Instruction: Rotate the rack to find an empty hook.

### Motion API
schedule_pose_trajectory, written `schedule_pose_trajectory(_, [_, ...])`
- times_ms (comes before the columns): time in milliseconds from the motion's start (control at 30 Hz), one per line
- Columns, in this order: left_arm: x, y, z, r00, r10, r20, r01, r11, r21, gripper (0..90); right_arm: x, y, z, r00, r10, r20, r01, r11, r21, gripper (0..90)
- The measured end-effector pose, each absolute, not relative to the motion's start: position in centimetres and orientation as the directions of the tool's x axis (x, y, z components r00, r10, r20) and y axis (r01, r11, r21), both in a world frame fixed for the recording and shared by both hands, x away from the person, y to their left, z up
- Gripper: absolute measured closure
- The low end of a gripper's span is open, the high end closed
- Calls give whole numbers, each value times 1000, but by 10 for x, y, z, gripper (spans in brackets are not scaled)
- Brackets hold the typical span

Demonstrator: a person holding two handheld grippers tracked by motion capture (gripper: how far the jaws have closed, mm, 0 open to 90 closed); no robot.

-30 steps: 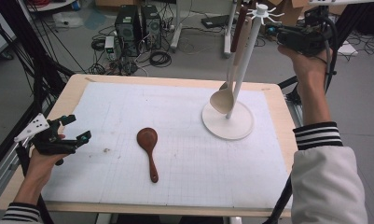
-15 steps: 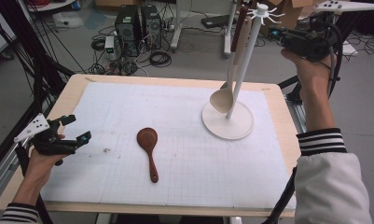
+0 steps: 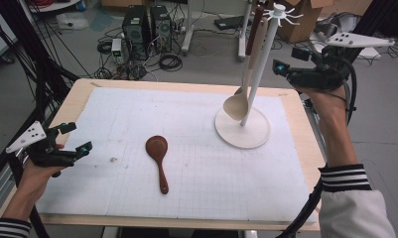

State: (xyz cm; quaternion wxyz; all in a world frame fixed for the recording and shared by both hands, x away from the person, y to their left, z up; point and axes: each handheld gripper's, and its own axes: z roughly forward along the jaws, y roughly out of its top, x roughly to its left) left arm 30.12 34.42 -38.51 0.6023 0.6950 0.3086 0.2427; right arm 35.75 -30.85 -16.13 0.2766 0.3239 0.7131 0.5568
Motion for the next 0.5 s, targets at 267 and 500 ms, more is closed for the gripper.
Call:
schedule_pose_trajectory(267, [301,341,-386,698,716,-32,142,-95,985,17,351,-308,-193,-731,682,-32,114,167,979,3])
schedule_pose_trajectory(500, [299,338,-381,705,709,-36,133,-82,988,17,340,-304,-219,-754,656,-35,104,172,980,3])
